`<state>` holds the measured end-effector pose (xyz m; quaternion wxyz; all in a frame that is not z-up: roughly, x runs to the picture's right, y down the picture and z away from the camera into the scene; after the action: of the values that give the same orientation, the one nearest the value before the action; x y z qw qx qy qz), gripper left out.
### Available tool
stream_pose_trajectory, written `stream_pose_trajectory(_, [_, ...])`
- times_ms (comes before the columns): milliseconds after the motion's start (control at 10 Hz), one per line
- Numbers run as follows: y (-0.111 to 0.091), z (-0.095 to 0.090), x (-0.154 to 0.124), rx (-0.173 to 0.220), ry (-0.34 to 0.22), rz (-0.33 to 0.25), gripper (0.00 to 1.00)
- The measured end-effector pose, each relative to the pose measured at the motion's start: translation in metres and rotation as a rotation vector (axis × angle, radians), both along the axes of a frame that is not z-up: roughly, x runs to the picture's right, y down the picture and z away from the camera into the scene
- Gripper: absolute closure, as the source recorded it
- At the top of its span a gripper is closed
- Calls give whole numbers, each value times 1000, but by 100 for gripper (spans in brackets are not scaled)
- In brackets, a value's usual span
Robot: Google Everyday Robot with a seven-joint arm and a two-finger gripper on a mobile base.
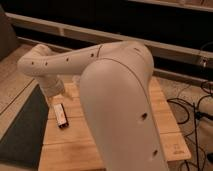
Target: Move the arm in a circular motion
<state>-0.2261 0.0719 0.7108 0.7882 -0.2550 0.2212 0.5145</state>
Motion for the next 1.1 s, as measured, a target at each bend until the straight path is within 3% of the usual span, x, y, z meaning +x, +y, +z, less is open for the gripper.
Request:
stream_pose_trajectory(700, [91,-52,23,-54,-38,-38,35])
stream_pose_trajectory(900, [115,-62,47,-85,-11,-3,35])
stream_pose_trajectory(1100, [135,-69,80,-134,30,73,35])
